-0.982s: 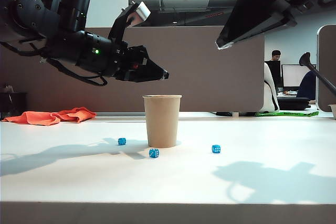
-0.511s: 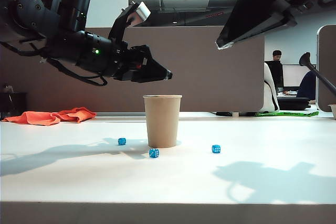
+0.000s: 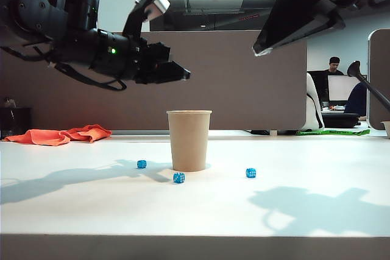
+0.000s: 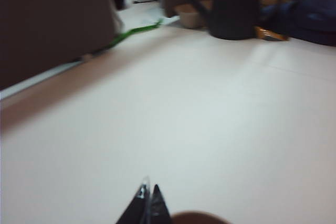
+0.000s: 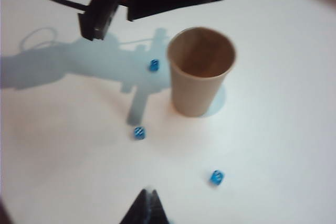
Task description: Pick up the dice with a different color and drop it into the paper cup.
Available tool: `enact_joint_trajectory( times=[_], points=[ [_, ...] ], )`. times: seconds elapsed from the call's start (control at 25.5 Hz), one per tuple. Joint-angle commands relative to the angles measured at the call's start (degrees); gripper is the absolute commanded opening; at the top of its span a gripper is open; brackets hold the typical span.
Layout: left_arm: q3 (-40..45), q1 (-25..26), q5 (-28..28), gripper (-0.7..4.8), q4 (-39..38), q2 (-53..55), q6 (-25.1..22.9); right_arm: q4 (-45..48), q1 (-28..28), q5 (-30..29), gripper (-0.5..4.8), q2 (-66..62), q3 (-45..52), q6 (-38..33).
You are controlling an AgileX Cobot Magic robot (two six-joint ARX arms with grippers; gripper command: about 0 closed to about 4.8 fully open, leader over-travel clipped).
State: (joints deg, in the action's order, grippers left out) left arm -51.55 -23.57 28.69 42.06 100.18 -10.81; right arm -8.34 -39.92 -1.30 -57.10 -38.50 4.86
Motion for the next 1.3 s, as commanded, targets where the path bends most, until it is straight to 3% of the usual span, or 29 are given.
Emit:
enact_joint_trajectory(
  times=[0.04, 0.31, 0.47, 0.75, 1.02, 1.3],
  points=[
    [-0.13, 0.39, -4.81, -0.05, 1.22, -2.16, 0.37, 3.98, 0.94, 5.29, -0.02, 0.44, -0.37, 0.11],
    [-0.09, 5.05, -4.44, -0.05, -4.59, -7.45, 2.84, 6.82, 10.36, 1.60, -0.01, 0.92, 0.59, 0.11],
    [-0.09, 7.48, -4.50, -0.05, -10.75, -11.56, 1.40, 10.58, 16.35, -2.71, -0.01, 3.85, 3.74, 0.07],
    [0.15, 9.55, -7.15, -0.05, -21.53, -19.12, -0.90, 11.37, 25.62, -2.75, -0.02, 13.94, 8.50, 0.02],
    [6.25, 9.66, -8.57, -0.05, -23.63, -27.32, -1.16, 11.17, 35.69, -5.51, -0.02, 24.04, 14.80, -2.40],
    [12.39, 9.66, -12.20, -0.05, -26.03, -35.58, 0.33, 11.65, 40.22, -7.76, -0.02, 29.73, 18.88, -3.52]
  ],
)
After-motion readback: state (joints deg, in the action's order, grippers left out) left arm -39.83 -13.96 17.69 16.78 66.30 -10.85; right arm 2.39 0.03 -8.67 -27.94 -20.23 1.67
